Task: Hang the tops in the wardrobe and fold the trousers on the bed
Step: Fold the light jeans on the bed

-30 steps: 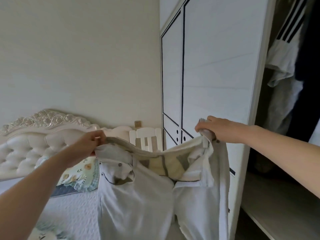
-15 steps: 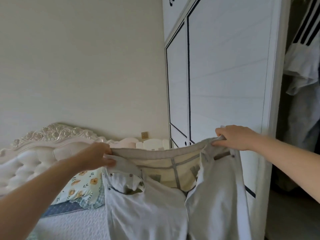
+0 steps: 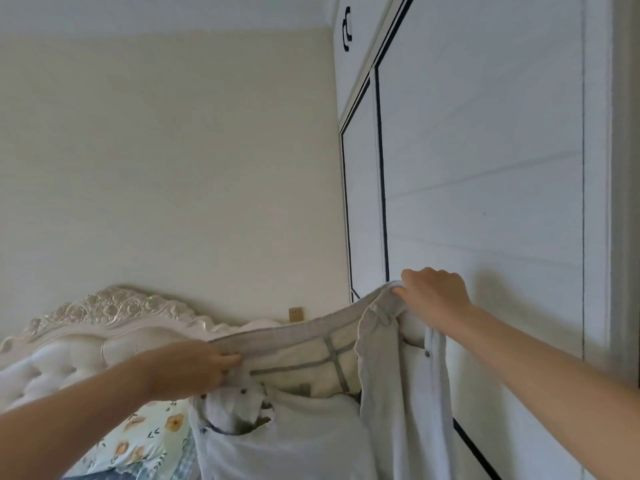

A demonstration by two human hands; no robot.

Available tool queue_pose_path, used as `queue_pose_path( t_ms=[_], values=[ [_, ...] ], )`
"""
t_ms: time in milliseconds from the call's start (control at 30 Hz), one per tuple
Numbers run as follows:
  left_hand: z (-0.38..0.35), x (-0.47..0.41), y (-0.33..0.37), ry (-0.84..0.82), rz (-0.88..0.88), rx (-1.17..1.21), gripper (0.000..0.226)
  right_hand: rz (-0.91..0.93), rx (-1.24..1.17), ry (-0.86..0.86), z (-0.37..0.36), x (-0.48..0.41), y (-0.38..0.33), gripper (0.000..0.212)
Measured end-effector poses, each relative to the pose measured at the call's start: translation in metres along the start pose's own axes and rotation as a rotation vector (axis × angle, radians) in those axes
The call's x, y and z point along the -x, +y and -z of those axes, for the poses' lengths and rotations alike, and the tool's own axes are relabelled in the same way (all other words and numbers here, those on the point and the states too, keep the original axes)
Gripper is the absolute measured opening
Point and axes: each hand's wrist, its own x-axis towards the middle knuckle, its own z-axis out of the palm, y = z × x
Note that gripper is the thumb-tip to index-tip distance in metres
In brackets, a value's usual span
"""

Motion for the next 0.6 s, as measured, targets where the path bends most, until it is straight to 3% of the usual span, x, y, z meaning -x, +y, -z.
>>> queue_pose_path(
  t_ms=[167,267,400,600],
  values=[
    [-0.007,-0.024,-0.022,-0.001,0.081,-0.058,0.010,0.010,0.051,0.092,-0.020,-0.037,0.006,0.026],
    [-0.005,-0.043,-0.034,0.010,0.178,-0.007,0.026,-0.071,0.024,0.072,-0.029,-0.054,-0.003,0.014],
    [-0.024,-0.068,-0.043,-0.195,0.189,0.062,0.020,-0.076,0.044,0.045,-0.046,-0.073,-0.017,0.028],
    [-0.059,-0.081,-0.060,-0.278,0.175,0.092,0.029,0.013,0.203,0.027,-0.077,-0.101,-0.038,0.035]
  ],
)
